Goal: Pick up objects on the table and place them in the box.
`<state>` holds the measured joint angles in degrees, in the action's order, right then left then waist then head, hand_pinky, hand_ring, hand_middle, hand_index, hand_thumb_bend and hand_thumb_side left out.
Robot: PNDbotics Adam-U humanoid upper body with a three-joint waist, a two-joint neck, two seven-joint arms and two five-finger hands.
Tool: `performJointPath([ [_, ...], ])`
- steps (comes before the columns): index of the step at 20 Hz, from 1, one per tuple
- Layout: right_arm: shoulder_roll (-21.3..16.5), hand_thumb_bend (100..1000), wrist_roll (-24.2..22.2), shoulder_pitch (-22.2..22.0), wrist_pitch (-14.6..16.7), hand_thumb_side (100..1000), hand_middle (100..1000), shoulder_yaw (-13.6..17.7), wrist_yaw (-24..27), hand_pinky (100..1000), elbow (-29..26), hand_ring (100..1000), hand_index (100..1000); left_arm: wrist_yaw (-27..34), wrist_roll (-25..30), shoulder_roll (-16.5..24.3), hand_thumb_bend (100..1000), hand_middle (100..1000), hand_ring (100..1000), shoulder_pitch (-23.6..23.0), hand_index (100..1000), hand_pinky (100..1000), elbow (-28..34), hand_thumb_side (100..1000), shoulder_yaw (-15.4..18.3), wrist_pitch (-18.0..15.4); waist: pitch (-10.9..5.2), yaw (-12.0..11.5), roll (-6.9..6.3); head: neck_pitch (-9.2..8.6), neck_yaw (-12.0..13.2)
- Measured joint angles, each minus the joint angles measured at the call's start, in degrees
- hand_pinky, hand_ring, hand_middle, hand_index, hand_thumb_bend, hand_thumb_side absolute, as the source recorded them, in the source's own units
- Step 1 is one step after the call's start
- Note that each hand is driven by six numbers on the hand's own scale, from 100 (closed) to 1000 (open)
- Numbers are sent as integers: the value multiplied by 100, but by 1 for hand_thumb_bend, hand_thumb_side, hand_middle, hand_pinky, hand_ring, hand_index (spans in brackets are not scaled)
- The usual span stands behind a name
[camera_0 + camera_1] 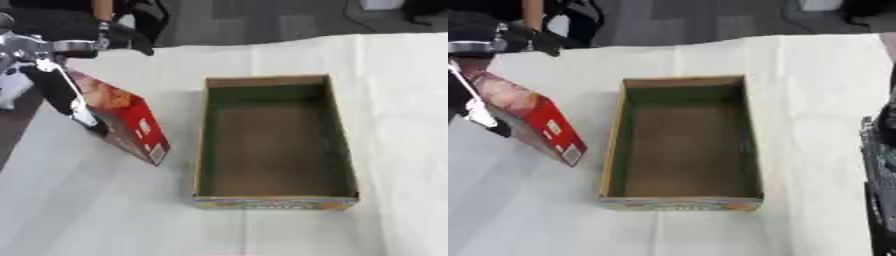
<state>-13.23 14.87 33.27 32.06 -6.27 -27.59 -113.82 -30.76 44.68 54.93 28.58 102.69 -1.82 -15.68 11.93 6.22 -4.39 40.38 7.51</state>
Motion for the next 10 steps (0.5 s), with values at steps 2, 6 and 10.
performJointPath([
  [2, 0, 100, 2, -1, -2, 809, 834, 1, -8, 503, 0, 757, 861, -48, 25, 0, 966, 926, 917, -21, 967, 898, -40, 349, -6, 3, 0, 0, -6, 13, 0],
  [6, 0, 100, 17, -2, -18, 810, 833, 2, -10, 501, 0, 755, 860, -77, 41, 0, 960, 919, 910, -35, 960, 891, -165, 357, -76, -16, -1, 13, -17, 13, 0],
  [10, 1, 100, 27, -2, -28, 810, 832, 12, 15, 500, 0, 754, 858, -95, 25, -9, 945, 911, 897, -35, 953, 881, -301, 372, -182, -60, -1, 57, -24, 13, -1],
])
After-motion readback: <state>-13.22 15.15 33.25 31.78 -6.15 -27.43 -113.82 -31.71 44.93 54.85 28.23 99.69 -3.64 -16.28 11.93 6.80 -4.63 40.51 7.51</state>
